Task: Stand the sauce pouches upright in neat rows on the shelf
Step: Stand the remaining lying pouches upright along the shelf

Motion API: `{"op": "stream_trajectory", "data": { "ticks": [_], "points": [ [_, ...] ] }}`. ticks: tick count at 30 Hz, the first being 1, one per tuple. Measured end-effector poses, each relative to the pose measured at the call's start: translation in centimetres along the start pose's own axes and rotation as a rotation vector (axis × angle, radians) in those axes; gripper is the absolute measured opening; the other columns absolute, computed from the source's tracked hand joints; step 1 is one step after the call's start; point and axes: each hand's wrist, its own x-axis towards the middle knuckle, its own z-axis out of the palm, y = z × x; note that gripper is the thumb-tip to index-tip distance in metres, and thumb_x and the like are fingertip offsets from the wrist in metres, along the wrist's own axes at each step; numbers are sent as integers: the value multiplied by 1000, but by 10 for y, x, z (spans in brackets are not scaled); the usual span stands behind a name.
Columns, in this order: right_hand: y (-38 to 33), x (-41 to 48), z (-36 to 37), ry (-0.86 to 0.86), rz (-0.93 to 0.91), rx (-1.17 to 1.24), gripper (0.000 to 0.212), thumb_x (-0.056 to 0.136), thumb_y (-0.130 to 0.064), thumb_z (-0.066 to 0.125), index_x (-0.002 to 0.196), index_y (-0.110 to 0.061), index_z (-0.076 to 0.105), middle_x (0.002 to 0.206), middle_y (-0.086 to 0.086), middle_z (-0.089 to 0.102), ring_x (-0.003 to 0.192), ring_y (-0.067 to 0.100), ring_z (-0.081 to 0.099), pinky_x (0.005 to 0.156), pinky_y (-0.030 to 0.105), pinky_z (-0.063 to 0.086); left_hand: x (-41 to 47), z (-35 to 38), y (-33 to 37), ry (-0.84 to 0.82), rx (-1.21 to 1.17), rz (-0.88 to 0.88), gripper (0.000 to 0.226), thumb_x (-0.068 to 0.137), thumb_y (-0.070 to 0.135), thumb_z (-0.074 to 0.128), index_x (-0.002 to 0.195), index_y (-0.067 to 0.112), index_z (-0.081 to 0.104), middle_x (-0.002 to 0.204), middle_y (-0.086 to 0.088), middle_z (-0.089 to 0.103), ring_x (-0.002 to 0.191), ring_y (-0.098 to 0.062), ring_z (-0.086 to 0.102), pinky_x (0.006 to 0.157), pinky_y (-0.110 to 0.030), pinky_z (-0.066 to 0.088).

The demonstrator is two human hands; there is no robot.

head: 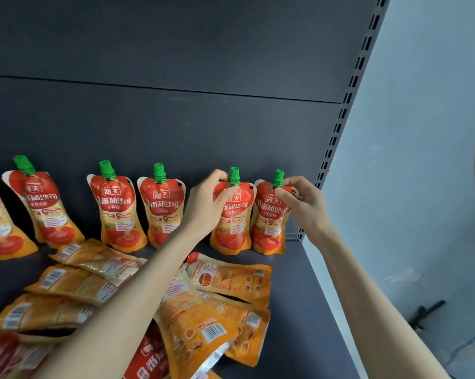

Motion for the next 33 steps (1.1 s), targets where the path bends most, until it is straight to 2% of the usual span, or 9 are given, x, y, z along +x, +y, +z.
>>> {"op": "stream_trajectory", "data": {
  "ticks": [3,6,9,12,14,19,23,30,33],
  "points": [
    [3,0,4,-22,38,-66,17,85,-15,66,96,-21,55,88,-3,63,78,6,63,63,16,52,-5,4,-3,45,15,3,24,90,29,57,109,15,51,107,0,64,96,-14,62,76,-34,55],
    [9,-2,10,-13,44,-164,39,77,-10,74,105,-18,48,95,0,62,87,16,63,74,29,55,-10,10,-1,41,-13,-52,40,84,26,66,119,16,48,112,5,57,100,-10,55,78,-25,49],
    [12,-3,7,6,28,-160,40,76,-4,74,103,-16,47,97,3,62,92,23,63,79,39,56,-12,9,-2,15,0,-66,45,83,22,68,122,17,47,120,-2,59,106,-15,56,79,-22,48],
    [9,-2,1,-39,35,-149,37,77,-2,73,102,-16,50,97,6,64,95,26,64,82,44,55,-11,5,-2,-13,8,-59,41,84,20,66,121,16,48,118,-4,61,105,-15,57,68,-9,41],
    [8,-2,1,-68,27,-145,35,77,-1,72,100,-16,51,98,10,65,94,28,64,83,47,55,-11,4,-2,-31,6,-57,40,85,19,65,121,16,48,118,-4,61,105,-14,57,69,-9,41],
    [8,-2,2,-61,12,-168,35,78,-2,72,102,-17,50,97,7,65,93,27,64,83,46,55,-8,4,-3,-59,16,-74,42,86,18,64,124,16,46,122,-5,59,111,-19,57,78,-23,47],
    [9,-2,5,-36,-8,-238,44,77,-4,72,110,-18,47,100,1,60,95,22,61,83,40,55,-8,4,-2,-54,37,-82,48,85,19,65,128,16,44,126,-6,57,114,-22,56,84,-31,49],
    [8,-11,3,9,-49,-302,58,78,-8,73,127,-15,43,122,1,53,107,17,54,83,30,51,-21,1,5,42,85,-27,59,83,20,68,134,16,39,134,-5,48,121,-21,49,91,-31,46],
    [8,-20,-1,42,-58,-324,54,80,-10,72,127,-15,45,127,5,50,114,18,51,91,37,51,-33,-5,9,125,161,39,60,84,23,67,136,14,39,137,-5,44,125,-18,45,93,-23,40]
  ]
}}
